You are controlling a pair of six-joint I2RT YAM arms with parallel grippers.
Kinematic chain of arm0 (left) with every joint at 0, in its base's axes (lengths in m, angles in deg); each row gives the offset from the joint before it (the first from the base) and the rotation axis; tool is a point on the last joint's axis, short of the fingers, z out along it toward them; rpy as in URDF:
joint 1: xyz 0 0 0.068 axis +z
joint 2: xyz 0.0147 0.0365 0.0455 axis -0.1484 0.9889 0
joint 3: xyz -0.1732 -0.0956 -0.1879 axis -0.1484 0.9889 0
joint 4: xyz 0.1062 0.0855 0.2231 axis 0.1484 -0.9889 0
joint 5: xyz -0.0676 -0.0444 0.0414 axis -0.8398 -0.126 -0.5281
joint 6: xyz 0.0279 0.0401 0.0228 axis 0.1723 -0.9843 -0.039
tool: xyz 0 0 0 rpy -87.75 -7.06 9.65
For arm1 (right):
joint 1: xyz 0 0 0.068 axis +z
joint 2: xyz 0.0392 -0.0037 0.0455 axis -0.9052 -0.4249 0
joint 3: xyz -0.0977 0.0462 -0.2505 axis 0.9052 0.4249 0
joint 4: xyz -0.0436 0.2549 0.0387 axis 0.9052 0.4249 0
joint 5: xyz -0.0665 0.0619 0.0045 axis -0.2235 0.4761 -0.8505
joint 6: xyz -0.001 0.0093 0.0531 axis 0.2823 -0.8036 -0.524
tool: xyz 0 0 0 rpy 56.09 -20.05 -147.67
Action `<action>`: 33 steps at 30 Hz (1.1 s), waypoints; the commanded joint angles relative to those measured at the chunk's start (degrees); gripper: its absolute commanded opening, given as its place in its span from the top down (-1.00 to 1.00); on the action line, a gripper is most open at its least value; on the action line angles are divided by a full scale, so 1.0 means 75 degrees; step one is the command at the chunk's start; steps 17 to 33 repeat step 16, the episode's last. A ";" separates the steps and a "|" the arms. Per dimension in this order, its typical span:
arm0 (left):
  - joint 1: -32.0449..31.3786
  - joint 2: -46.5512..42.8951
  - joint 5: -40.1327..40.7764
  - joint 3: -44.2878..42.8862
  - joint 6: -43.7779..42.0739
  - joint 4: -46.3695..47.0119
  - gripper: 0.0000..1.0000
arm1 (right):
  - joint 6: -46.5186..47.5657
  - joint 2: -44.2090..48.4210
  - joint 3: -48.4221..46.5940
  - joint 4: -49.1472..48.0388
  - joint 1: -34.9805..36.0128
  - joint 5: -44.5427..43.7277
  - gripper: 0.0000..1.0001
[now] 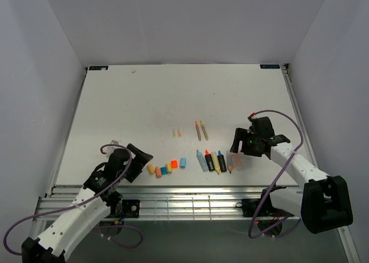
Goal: Open the pen caps
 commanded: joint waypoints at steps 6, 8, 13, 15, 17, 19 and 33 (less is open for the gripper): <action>-0.0014 0.1310 0.0561 -0.2177 -0.0690 -0.0133 -0.96 | 0.0569 0.0438 -0.1473 0.1248 -0.0038 -0.0378 -0.80; -0.0014 0.1639 0.0397 -0.2565 -0.0843 0.0101 -0.96 | 0.0628 0.0357 -0.1591 0.1402 -0.0038 -0.0367 -0.80; -0.0014 0.1885 -0.0095 -0.2508 -0.0914 0.0875 -0.96 | 0.0885 0.0532 -0.1218 0.1135 -0.0038 0.0065 -0.80; -0.0014 0.2026 -0.0515 -0.2379 -0.0925 0.1331 -0.96 | 0.0967 0.0603 -0.1030 0.1039 -0.0038 0.0523 -0.80; -0.0014 0.2073 -0.0739 -0.2297 -0.0972 0.1554 -0.96 | 0.1026 0.0626 -0.1041 0.1063 -0.0026 0.0617 -0.80; -0.0014 0.2073 -0.0739 -0.2297 -0.0972 0.1554 -0.96 | 0.1026 0.0626 -0.1041 0.1063 -0.0026 0.0617 -0.80; -0.0014 0.2073 -0.0739 -0.2297 -0.0972 0.1554 -0.96 | 0.1026 0.0626 -0.1041 0.1063 -0.0026 0.0617 -0.80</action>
